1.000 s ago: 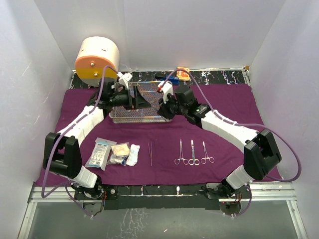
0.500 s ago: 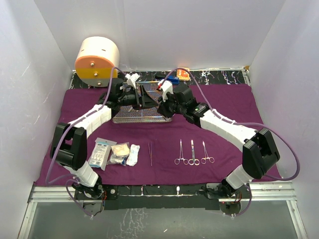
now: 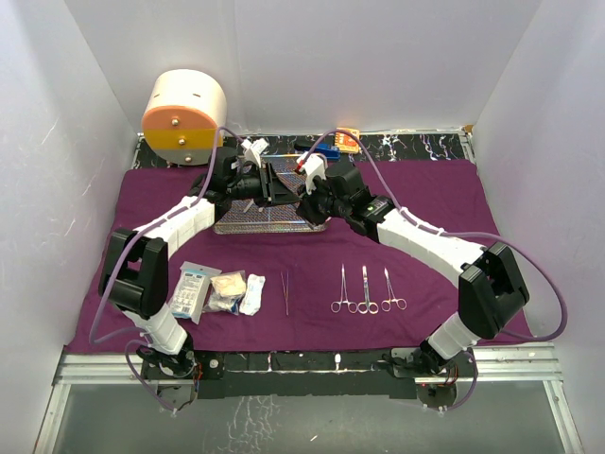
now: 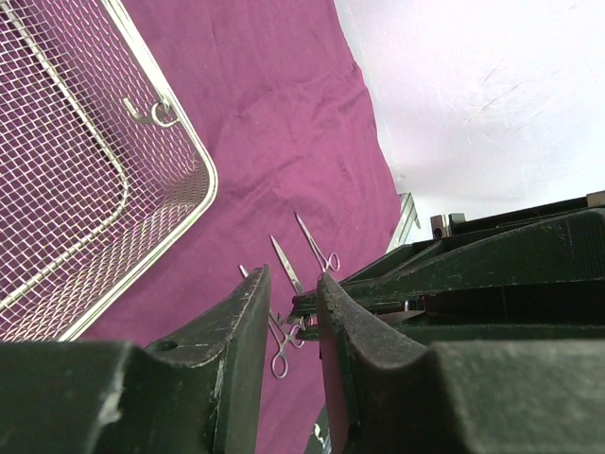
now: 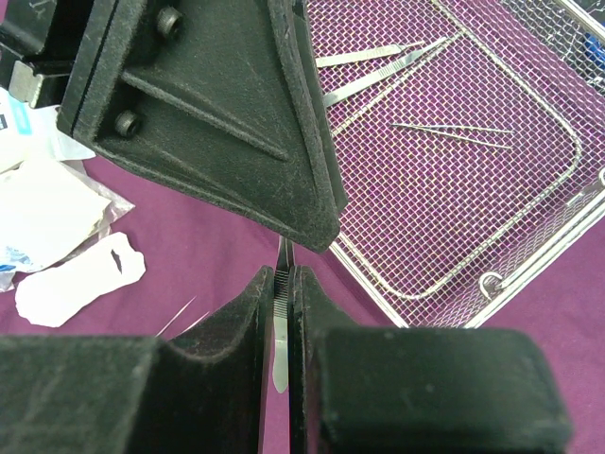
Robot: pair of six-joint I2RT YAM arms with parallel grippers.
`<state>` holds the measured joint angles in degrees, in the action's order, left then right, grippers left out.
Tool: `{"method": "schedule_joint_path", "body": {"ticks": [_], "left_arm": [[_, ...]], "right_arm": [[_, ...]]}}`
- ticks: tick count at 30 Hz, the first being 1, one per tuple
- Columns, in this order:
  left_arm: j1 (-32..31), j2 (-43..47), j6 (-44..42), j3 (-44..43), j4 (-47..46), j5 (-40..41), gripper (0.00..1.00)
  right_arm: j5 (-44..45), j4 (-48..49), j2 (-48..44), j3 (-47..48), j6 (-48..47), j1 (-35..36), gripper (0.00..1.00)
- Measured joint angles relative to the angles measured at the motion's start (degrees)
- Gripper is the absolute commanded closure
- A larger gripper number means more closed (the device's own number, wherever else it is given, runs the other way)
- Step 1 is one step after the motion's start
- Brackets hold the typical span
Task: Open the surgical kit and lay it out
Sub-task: Place the medical item in the surgical kit.
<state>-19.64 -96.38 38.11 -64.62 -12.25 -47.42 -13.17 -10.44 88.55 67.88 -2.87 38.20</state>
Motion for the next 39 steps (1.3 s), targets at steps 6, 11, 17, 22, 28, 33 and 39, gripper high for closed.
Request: {"method": "schedule_joint_path", "body": {"ticks": [6, 11, 17, 22, 28, 33, 39], "left_arm": [[-0.1, 0.0, -0.2, 0.0, 0.4, 0.0, 0.87], [-0.2, 0.0, -0.4, -0.4, 0.5, -0.1, 1.0], [-0.2, 0.0, -4.0, -0.7, 0.2, -2.2, 1.0], [-0.2, 0.0, -11.3, -1.0, 0.2, -6.3, 1.0], [-0.2, 0.1, -18.8, -1.0, -0.6, -14.6, 1.0], [-0.2, 0.6, -21.7, -1.0, -2.2, -20.9, 1.0], [-0.3, 0.6, -22.7, -1.0, -4.0, -26.2, 1.0]], "right_arm": [[0.2, 0.0, 0.0, 0.0, 0.0, 0.0, 1.0], [0.4, 0.0, 0.0, 0.0, 0.1, 0.1, 0.96], [-0.6, 0.0, 0.0, 0.0, 0.3, 0.0, 0.65], [-4.9, 0.0, -0.3, -0.5, 0.0, -0.7, 0.4], [-15.9, -0.4, -3.8, -3.1, 0.2, -5.9, 0.34], [-27.0, 1.4, -5.4, -5.9, 2.2, -9.0, 0.49], [-37.5, 5.1, -5.3, -9.2, 6.6, -8.5, 0.54]]}}
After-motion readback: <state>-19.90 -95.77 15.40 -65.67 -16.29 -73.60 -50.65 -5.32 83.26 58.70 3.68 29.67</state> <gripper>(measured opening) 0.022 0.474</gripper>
